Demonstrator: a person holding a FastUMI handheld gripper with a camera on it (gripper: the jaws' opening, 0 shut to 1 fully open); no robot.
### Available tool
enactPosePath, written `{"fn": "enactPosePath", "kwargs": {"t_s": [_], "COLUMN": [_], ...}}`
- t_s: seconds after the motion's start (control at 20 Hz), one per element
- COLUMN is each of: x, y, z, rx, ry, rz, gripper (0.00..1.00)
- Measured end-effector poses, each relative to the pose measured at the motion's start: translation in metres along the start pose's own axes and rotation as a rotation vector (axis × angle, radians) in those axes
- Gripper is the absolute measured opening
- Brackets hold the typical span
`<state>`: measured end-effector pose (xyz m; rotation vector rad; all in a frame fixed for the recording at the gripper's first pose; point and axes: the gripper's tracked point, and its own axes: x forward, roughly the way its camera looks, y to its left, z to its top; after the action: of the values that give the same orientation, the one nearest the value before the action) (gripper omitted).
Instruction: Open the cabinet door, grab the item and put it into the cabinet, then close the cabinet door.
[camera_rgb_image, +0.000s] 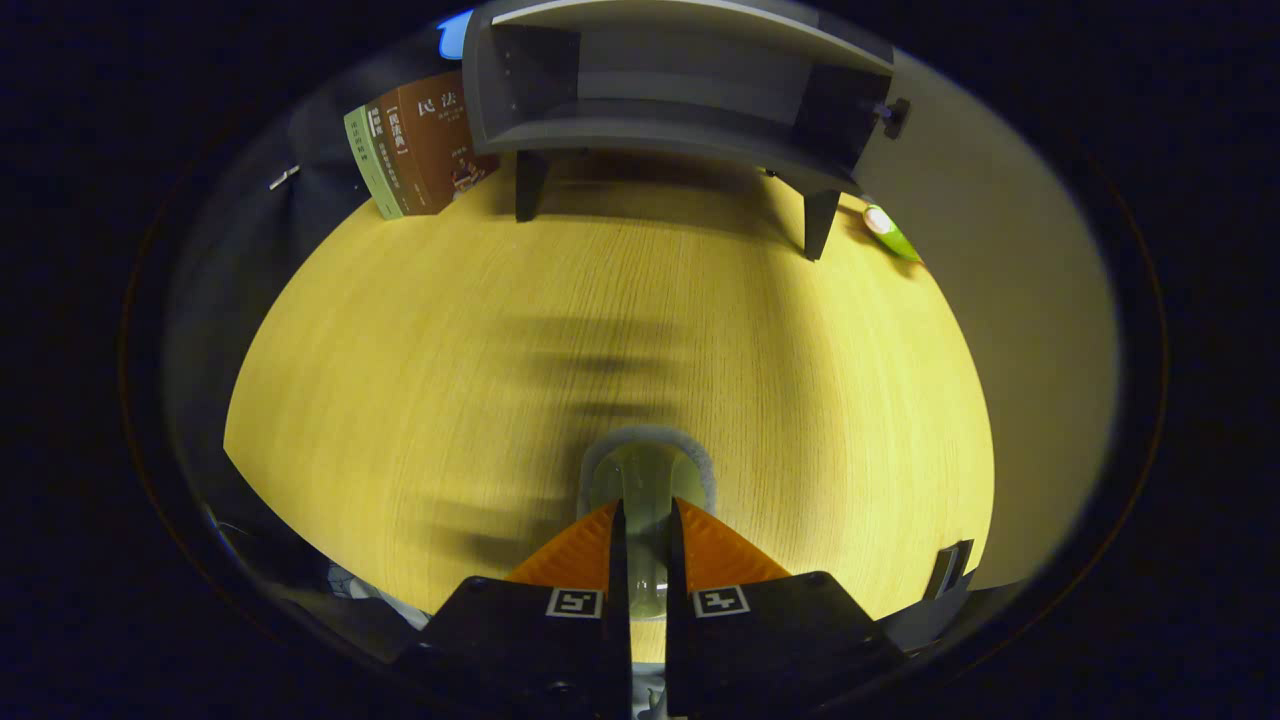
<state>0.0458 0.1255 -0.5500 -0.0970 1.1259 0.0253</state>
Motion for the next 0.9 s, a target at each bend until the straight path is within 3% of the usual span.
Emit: {"fn": "enactPosePath", "kwargs": {"t_s": [0.45,0.9], "x": [-0.103,-0.198], "y": [-0.012,-0.033], "z": [0.086,0.224], "rx": [0.076,0.06], "ry": [-0.26,-0.574], "rz": [-0.004,-0.016], "gripper": [0.18,0.18]}}
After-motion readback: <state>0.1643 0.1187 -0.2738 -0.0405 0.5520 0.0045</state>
